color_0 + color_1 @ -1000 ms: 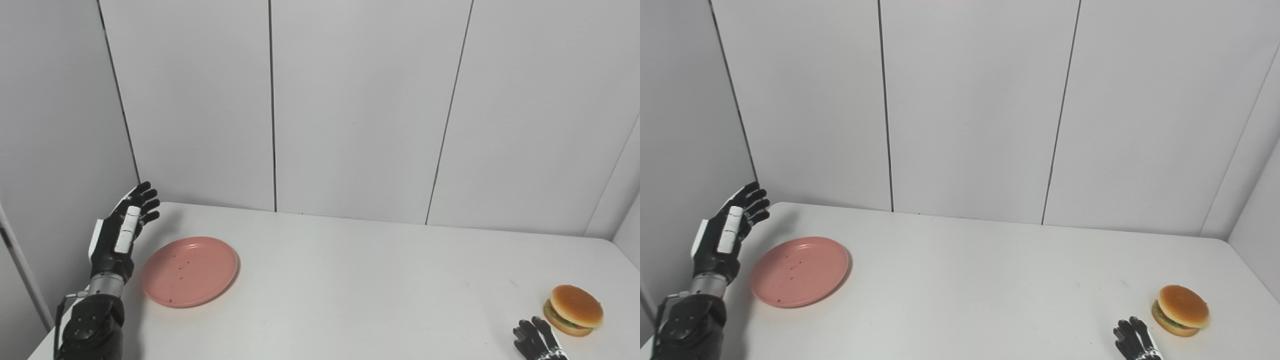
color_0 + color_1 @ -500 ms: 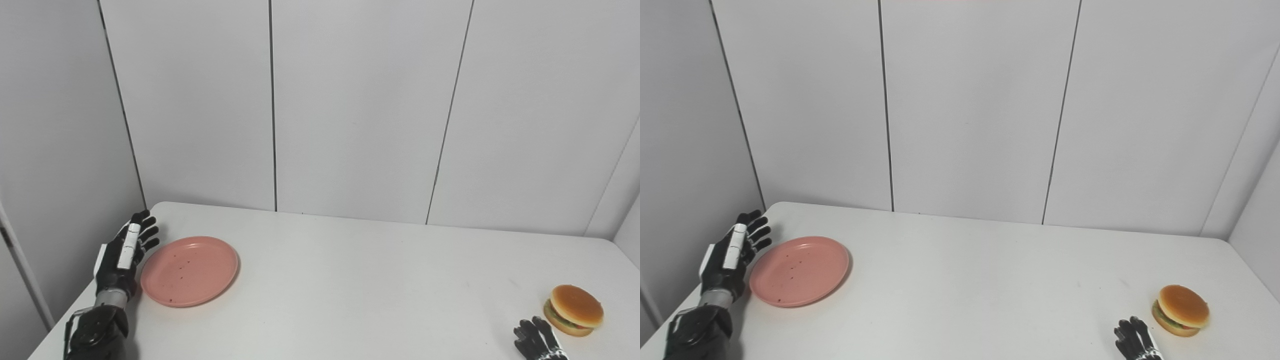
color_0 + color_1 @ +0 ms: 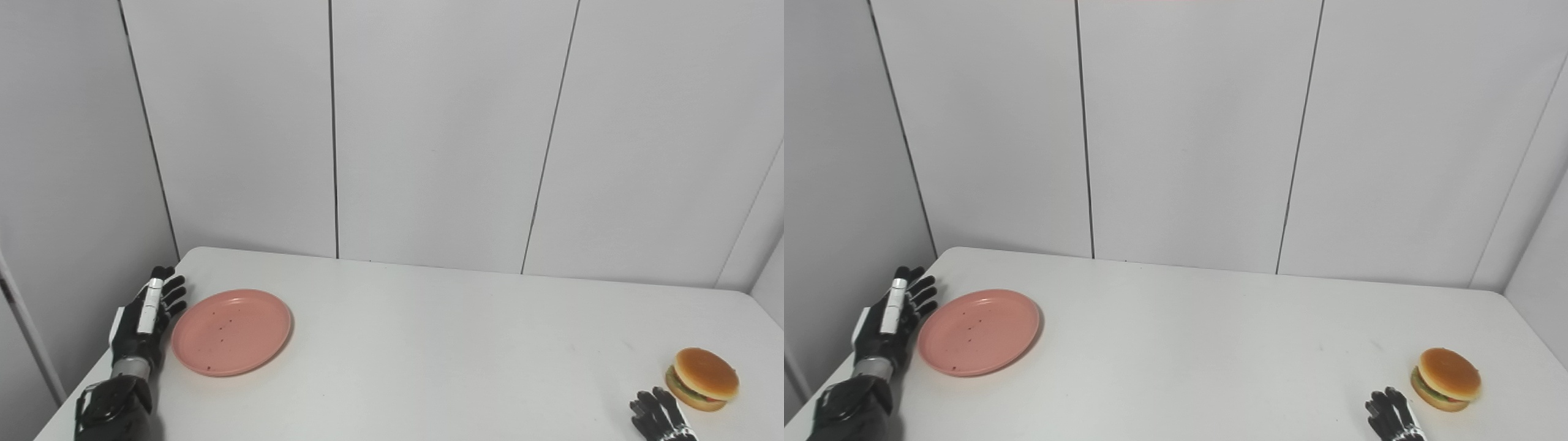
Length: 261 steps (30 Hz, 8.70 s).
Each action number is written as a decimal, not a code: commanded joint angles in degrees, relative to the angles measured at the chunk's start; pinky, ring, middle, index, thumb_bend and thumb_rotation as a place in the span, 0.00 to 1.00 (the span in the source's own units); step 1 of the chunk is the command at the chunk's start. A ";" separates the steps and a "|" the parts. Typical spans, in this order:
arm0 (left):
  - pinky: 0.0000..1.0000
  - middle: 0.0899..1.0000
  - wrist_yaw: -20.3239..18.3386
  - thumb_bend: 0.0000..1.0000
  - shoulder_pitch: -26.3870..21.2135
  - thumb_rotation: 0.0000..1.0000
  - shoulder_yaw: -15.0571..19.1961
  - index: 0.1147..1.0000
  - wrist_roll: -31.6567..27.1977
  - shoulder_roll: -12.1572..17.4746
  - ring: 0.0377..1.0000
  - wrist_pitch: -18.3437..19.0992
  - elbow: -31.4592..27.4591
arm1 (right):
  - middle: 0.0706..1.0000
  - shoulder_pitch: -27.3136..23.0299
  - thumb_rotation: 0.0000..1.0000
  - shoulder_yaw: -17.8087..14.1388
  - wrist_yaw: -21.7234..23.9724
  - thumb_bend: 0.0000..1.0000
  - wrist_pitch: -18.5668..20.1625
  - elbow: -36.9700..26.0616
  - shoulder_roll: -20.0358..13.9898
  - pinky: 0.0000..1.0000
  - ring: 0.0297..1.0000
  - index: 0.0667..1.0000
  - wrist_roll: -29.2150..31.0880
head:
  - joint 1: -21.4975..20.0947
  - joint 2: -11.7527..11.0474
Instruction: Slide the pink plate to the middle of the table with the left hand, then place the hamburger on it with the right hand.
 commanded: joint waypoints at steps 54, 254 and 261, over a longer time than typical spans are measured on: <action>0.81 0.79 -3.73 0.92 -2.73 0.81 -6.01 0.76 2.37 -9.72 0.83 -2.95 -4.28 | 0.96 -3.33 0.83 0.76 -8.56 0.86 11.00 2.83 -1.18 1.00 0.96 0.98 -2.50 | -5.05 2.42; 0.84 0.79 -9.68 0.92 5.58 0.83 -16.90 0.78 7.12 -20.51 0.85 -1.72 -14.71 | 0.84 -28.53 0.64 17.31 -32.31 0.82 39.62 12.97 -19.05 0.73 0.83 0.82 -68.44 | -28.08 -1.07; 0.83 0.79 -9.44 0.91 5.96 0.83 -16.74 0.79 7.38 -20.69 0.85 -1.03 -15.66 | 0.82 -28.57 0.62 17.36 -33.39 0.82 38.44 13.67 -19.10 0.71 0.79 0.80 -66.12 | -27.82 -0.98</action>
